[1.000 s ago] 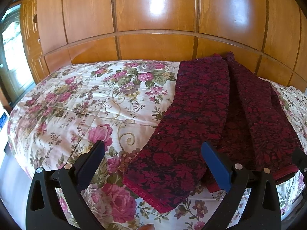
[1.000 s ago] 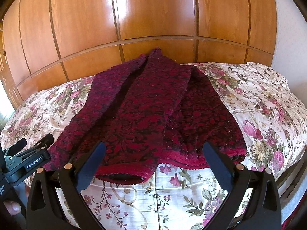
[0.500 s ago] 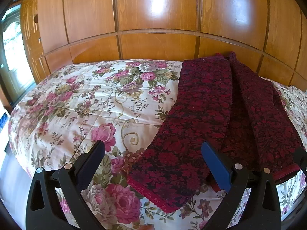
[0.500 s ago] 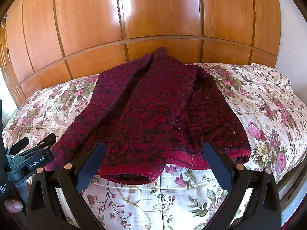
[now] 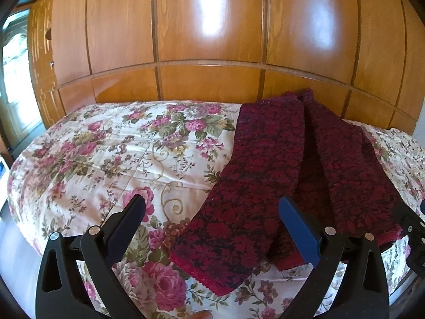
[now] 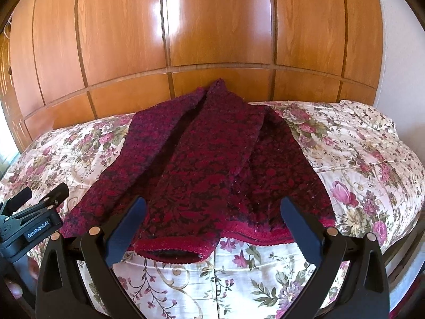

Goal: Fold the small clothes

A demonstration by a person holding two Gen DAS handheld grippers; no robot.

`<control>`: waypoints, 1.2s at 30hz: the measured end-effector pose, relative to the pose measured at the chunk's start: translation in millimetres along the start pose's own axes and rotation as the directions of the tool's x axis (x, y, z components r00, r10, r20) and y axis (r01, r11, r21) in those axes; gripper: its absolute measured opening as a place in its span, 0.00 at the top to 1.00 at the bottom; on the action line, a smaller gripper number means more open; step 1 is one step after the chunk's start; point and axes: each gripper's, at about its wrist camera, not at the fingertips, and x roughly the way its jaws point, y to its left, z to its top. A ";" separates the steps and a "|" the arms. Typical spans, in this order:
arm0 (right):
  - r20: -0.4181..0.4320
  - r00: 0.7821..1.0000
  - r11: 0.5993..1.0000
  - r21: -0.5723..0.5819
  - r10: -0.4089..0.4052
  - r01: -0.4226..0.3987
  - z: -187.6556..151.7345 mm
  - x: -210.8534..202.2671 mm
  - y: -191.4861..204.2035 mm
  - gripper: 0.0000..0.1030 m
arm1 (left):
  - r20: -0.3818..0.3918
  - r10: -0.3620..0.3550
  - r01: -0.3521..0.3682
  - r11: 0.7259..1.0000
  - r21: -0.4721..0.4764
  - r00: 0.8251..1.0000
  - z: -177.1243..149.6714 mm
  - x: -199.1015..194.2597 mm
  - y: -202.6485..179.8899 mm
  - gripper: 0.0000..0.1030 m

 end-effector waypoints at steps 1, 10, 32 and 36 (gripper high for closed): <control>0.000 1.000 1.000 -0.003 -0.001 0.001 -0.4 -0.1 0.2 0.02 | 0.000 0.001 -0.001 1.000 0.007 1.000 -0.4 0.3 -0.8 0.03; -0.035 0.999 1.000 0.015 0.000 0.000 -2.0 4.5 -6.5 0.02 | -0.050 0.010 -0.009 1.000 0.015 0.999 -8.0 14.6 2.3 0.03; -0.135 0.968 0.974 -0.045 0.213 -0.221 3.7 23.0 -11.5 0.79 | -0.185 -0.125 0.150 0.980 0.128 0.975 -46.6 45.1 26.5 0.84; -0.069 0.979 0.979 -0.063 0.192 -0.196 32.1 12.0 -32.5 0.87 | -0.177 -0.180 0.193 0.979 0.058 0.967 -27.1 43.4 42.5 0.90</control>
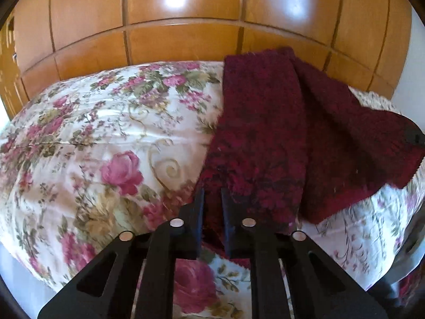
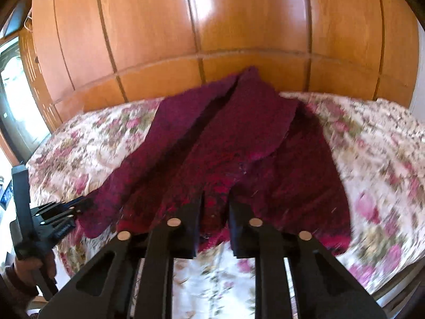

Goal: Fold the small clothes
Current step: 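Grasp the sweater edges with both grippers and lift it off the bed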

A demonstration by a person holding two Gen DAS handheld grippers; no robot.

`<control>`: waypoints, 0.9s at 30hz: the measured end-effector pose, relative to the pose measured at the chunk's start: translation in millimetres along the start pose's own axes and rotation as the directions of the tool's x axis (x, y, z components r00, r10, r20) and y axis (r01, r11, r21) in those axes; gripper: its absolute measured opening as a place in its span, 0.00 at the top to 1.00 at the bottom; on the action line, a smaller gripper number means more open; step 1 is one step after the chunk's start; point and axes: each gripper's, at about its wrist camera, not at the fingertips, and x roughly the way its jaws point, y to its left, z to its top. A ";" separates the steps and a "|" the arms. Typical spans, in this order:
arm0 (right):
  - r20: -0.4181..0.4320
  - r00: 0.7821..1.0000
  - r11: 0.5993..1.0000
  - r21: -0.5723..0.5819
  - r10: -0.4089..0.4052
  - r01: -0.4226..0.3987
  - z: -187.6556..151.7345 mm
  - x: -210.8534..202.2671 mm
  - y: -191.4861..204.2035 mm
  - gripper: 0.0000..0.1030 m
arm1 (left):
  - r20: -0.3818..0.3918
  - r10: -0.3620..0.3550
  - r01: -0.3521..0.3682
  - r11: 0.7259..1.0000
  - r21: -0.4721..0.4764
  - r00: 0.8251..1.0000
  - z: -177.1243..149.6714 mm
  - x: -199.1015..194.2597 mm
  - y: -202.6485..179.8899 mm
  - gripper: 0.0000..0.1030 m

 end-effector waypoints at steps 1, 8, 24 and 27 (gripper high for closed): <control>0.018 1.000 1.000 0.013 -0.005 0.005 7.7 -4.2 -7.6 0.88 | 0.010 -0.008 0.008 1.000 -0.020 1.000 5.4 -2.4 4.9 0.90; 0.159 0.984 0.969 0.246 -0.075 0.034 81.5 -18.1 -112.2 0.89 | 0.110 0.025 0.000 0.975 -0.223 0.994 76.4 -4.5 67.0 0.92; -0.168 0.861 0.644 0.600 -0.479 0.475 132.6 82.2 -385.5 0.96 | -0.127 0.427 -0.441 0.811 -0.385 0.896 211.6 120.2 200.4 0.92; -0.161 0.875 0.680 0.570 -0.457 0.460 119.4 81.8 -377.3 0.36 | -0.186 0.440 -0.474 0.752 -0.459 0.879 209.0 126.0 222.1 0.89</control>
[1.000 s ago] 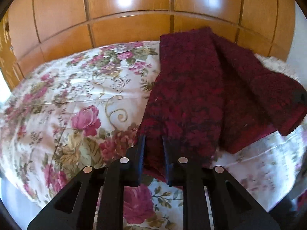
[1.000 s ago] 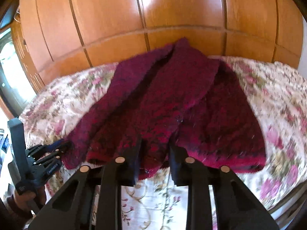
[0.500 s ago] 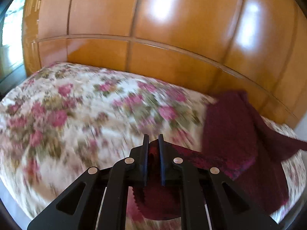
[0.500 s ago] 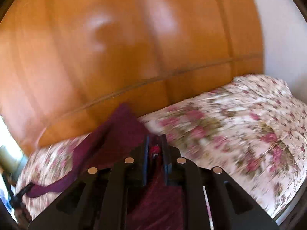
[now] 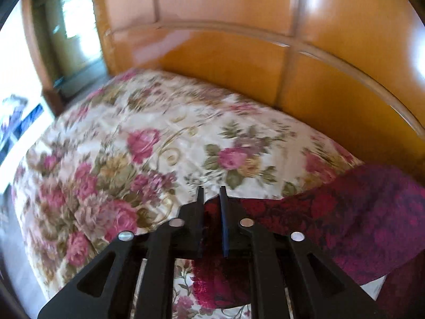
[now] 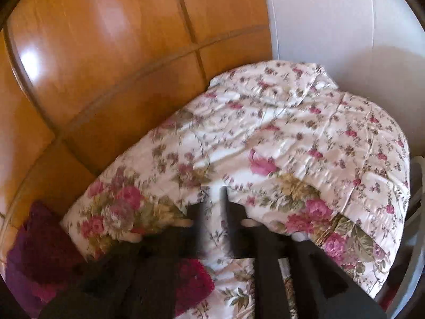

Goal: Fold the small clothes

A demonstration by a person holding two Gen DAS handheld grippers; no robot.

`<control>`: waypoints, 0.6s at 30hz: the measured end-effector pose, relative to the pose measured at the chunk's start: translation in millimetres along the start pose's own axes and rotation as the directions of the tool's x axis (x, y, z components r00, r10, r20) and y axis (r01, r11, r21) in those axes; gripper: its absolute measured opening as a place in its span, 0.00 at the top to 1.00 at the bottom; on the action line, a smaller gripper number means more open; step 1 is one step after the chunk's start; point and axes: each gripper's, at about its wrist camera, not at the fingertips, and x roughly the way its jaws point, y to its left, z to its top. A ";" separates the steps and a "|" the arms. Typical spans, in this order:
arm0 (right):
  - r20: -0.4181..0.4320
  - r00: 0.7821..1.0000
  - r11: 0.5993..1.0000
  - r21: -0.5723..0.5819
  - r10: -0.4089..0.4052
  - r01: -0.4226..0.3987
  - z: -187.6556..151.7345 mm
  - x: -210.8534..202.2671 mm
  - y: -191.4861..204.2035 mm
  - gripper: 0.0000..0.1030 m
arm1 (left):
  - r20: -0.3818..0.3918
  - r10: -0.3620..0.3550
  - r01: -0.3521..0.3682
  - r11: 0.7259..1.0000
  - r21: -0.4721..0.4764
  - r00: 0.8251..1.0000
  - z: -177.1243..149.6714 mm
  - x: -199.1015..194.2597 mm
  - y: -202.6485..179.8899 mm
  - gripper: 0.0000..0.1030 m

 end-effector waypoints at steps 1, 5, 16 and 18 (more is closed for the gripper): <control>0.008 1.000 1.000 -0.023 -0.005 0.006 -5.6 -2.8 1.7 0.33 | -0.007 -0.018 0.018 0.999 -0.036 1.000 -1.5 -1.4 7.4 0.86; -0.045 0.998 0.991 -0.125 0.048 -0.053 -47.0 -16.2 7.6 0.30 | 0.060 -0.085 0.087 0.996 -0.035 0.995 -21.4 -28.6 12.0 0.56; -0.429 0.842 0.902 -0.126 0.326 -0.414 -210.2 -47.1 23.8 0.26 | -0.387 -0.672 0.756 0.644 0.117 0.632 -194.9 -90.3 -48.7 0.40; -0.432 0.836 0.887 -0.153 0.337 -0.436 -222.5 -54.2 29.1 0.25 | -0.456 -0.709 0.813 0.580 0.056 0.538 -223.5 -92.4 -62.2 0.40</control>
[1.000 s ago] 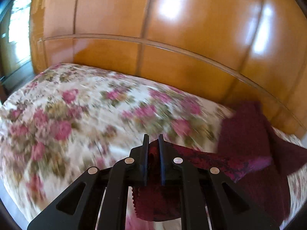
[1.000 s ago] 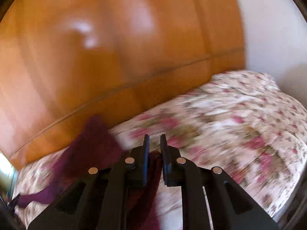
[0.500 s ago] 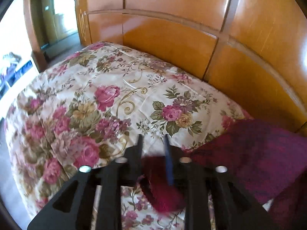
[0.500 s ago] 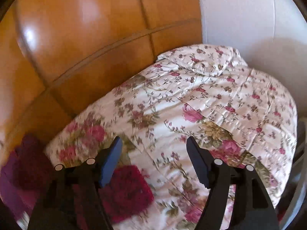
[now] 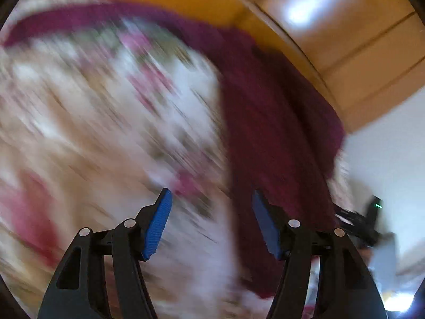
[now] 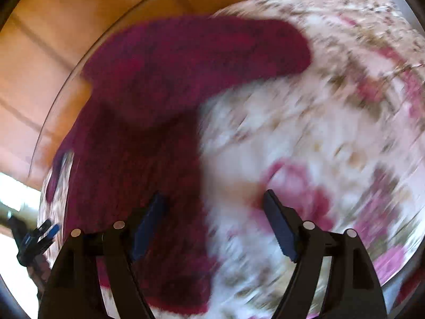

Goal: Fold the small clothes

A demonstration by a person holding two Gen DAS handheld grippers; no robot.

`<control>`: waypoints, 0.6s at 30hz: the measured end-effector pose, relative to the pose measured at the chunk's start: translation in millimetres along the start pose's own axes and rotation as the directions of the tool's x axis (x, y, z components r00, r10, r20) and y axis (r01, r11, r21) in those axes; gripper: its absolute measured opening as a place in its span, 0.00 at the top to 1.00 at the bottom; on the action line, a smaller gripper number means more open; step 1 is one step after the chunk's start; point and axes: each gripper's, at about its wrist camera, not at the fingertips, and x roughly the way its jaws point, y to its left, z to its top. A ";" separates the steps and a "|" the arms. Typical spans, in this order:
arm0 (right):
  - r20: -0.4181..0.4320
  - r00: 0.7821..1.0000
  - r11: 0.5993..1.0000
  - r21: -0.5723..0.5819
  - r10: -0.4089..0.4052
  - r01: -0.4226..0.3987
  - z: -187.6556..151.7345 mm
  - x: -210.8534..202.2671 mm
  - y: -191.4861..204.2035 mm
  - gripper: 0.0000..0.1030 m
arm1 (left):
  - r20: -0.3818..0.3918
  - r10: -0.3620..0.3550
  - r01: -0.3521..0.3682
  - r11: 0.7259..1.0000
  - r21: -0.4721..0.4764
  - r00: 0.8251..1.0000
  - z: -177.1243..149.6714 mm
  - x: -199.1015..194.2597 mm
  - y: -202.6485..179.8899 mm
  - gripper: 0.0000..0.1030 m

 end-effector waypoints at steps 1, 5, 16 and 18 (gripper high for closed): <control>-0.001 1.000 1.000 -0.012 0.009 -0.009 -3.8 0.4 3.9 0.26 | -0.016 -0.019 0.019 1.000 -0.007 1.000 -6.7 8.3 -4.3 0.40; -0.022 0.999 0.997 -0.054 0.047 -0.048 -9.6 3.1 18.0 0.56 | -0.025 -0.104 0.104 0.995 -0.004 0.994 -19.8 25.3 -26.9 0.61; 0.035 0.990 0.965 -0.232 0.135 -0.124 -21.7 -50.0 75.9 0.84 | 0.102 -0.003 -0.005 0.997 0.079 0.995 -14.6 -53.4 -20.7 0.93; -0.003 0.991 0.957 -0.257 0.134 -0.131 -36.8 -51.4 78.4 0.84 | 0.117 0.039 -0.050 0.994 0.093 0.992 -29.2 -73.6 -13.6 0.94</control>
